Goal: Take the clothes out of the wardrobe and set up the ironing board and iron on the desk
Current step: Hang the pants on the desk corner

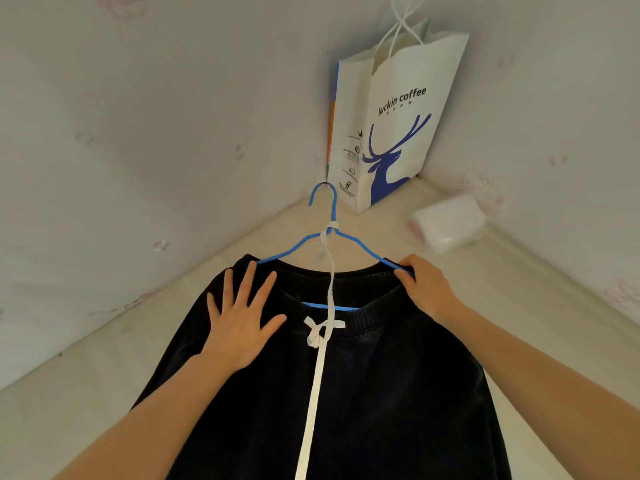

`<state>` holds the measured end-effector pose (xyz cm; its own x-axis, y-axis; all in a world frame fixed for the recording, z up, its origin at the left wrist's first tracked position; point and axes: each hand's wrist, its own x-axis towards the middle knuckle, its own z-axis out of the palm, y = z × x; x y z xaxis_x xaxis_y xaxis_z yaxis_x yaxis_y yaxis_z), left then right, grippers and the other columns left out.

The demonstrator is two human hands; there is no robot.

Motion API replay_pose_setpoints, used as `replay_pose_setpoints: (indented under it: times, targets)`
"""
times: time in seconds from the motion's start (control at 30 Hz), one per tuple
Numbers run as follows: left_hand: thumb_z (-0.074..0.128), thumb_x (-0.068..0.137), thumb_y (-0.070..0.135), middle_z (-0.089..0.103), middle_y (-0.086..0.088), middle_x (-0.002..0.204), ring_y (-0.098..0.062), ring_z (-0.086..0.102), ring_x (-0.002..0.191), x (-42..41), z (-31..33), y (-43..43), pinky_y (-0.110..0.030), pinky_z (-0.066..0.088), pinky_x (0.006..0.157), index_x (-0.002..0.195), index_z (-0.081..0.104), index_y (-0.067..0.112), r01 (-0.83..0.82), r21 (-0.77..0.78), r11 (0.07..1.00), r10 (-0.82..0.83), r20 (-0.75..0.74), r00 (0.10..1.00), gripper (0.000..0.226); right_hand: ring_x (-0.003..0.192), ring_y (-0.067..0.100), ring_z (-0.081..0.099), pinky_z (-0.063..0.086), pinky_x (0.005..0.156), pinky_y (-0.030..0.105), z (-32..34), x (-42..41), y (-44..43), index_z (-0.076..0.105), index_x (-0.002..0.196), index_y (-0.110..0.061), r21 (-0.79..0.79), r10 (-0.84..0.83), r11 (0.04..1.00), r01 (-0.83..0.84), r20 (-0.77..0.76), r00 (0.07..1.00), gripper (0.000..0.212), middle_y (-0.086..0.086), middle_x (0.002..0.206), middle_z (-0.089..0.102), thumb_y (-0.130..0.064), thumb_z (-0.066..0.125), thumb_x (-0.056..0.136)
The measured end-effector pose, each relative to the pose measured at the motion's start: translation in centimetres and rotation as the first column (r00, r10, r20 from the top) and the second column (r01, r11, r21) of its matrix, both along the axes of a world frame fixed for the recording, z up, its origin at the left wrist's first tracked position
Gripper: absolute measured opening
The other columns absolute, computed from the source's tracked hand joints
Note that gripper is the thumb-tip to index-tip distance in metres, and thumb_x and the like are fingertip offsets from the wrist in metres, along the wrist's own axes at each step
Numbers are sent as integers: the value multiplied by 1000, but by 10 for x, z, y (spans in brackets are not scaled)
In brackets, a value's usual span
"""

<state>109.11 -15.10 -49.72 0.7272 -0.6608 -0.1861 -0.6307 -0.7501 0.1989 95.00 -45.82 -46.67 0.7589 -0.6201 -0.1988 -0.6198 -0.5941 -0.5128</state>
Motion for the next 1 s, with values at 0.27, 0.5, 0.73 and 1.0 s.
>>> replay_pose_setpoints:
  times: [0.27,0.5,0.73,1.0]
  targets:
    - [-4,73,84,-28,2,156,-37,-27,141,-9,-21,-7,-69,3,110,146,-21,41,-28,63,998,23,71,997,86,99,22,56,49,87,42,-24,-5,-1,49,125,-25,-82,98,992,-100,-25,995,27,3,116,55,-26,47,98]
    - [7,77,79,-25,1,158,-36,-28,141,22,-19,-28,-70,4,110,146,-21,41,-38,54,998,33,88,996,83,95,25,55,47,87,45,-22,27,-13,52,123,-24,-136,52,989,-49,15,999,25,5,105,53,-24,42,100]
    - [7,75,80,-22,2,158,-37,-23,143,56,-21,-52,-70,2,109,146,-16,44,-16,46,999,12,93,996,83,96,25,56,50,84,42,-26,58,-33,55,120,-18,-218,25,976,-24,5,1000,23,9,112,55,-20,45,99]
    - [8,77,76,-14,0,160,-40,-18,143,53,-20,-59,-69,5,109,149,-12,39,-23,62,998,16,115,993,83,94,26,55,51,77,39,-28,55,-30,55,117,-12,-326,2,945,0,4,1000,22,11,109,56,-18,51,96]
